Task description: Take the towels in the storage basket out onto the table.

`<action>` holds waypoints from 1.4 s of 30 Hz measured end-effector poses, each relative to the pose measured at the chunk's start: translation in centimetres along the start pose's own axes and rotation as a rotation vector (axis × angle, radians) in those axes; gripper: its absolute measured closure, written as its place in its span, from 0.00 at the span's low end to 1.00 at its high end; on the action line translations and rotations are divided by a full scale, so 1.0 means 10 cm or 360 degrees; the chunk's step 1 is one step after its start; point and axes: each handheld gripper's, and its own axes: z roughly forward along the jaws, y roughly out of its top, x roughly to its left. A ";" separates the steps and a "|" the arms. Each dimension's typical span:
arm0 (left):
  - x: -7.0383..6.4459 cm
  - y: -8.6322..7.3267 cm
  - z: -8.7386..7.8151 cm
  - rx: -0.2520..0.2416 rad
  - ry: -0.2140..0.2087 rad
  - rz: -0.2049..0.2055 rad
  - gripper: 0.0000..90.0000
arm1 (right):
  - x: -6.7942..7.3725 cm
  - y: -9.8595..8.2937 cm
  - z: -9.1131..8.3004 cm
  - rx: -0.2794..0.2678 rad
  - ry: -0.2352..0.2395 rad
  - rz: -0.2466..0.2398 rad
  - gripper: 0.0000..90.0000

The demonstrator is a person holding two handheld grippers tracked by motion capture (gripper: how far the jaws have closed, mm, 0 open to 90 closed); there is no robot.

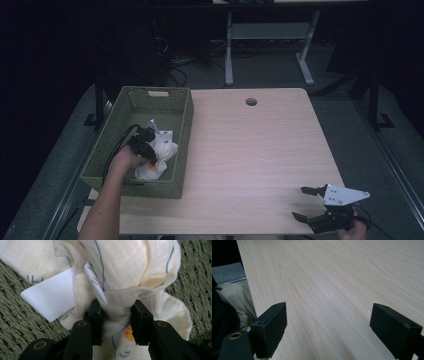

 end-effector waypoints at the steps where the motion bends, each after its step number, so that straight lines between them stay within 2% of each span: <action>1: 0.00 0.00 0.00 0.0000 0.0000 0.0000 0.74 | 0.00 0.00 0.00 0.0000 0.0000 0.0000 0.15; 6: -0.03 0.02 0.00 0.0022 0.0020 -0.0003 0.76 | 0.00 0.00 -0.01 -0.0009 -0.0005 0.0001 0.15; 9: -0.04 0.01 0.00 0.0004 0.0037 0.0023 0.78 | 0.00 0.00 0.00 -0.0004 -0.0004 0.0005 0.15; 12: -0.04 -0.02 0.00 -0.0025 0.0030 0.0015 0.79 | 0.00 0.01 0.02 0.0006 0.0000 -0.0004 0.15; 15: -0.06 -0.04 -0.01 -0.0044 0.0049 0.0002 0.82 | -0.01 0.01 0.04 0.0008 -0.0003 -0.0003 0.15; 16: -0.09 -0.04 -0.02 -0.0041 0.0063 0.0017 0.83 | -0.01 0.01 0.04 0.0009 -0.0006 0.0001 0.15; 21: -0.06 -0.06 -0.05 -0.0066 0.0043 -0.0005 0.84 | -0.02 0.00 0.03 -0.0011 -0.0032 0.0011 0.15; 22: -0.04 -0.08 -0.09 -0.0101 0.0021 -0.0034 0.84 | -0.02 0.00 0.03 -0.0003 -0.0040 0.0022 0.15; 24: -0.03 -0.11 -0.14 -0.0154 0.0027 -0.0029 0.84 | -0.02 0.00 0.03 -0.0001 -0.0044 0.0022 0.15; 29: 0.03 -0.22 -0.28 -0.0309 -0.0018 -0.0105 0.84 | -0.01 0.00 0.03 -0.0006 -0.0051 0.0025 0.15; 32: 0.04 -0.26 -0.33 -0.0351 -0.0037 -0.0127 0.84 | -0.01 0.00 0.04 0.0010 -0.0049 0.0018 0.15; 33: 0.06 -0.30 -0.38 -0.0409 -0.0080 -0.0147 0.84 | -0.01 -0.01 0.04 0.0019 -0.0051 0.0020 0.15; 34: 0.06 -0.30 -0.38 -0.0409 -0.0080 -0.0147 0.84 | -0.01 -0.01 0.04 0.0019 -0.0051 0.0020 0.15; 35: 0.05 -0.33 -0.42 -0.0464 -0.0108 -0.0167 0.84 | 0.00 -0.01 0.04 0.0023 -0.0049 0.0017 0.15; 36: 0.05 -0.33 -0.42 -0.0464 -0.0108 -0.0167 0.84 | 0.00 -0.01 0.04 0.0023 -0.0049 0.0017 0.15; 39: 0.04 -0.39 -0.52 -0.0588 -0.0177 -0.0192 0.84 | 0.01 0.00 0.02 0.0008 -0.0056 0.0004 0.15; 40: 0.04 -0.39 -0.52 -0.0588 -0.0177 -0.0192 0.84 | 0.01 0.00 0.02 0.0008 -0.0056 0.0004 0.15; 41: 0.04 -0.41 -0.54 -0.0630 -0.0217 -0.0197 0.84 | 0.01 0.00 0.02 0.0004 -0.0058 0.0008 0.15; 42: 0.04 -0.42 -0.56 -0.0649 -0.0228 -0.0206 0.84 | 0.01 0.00 0.02 0.0004 -0.0058 0.0008 0.15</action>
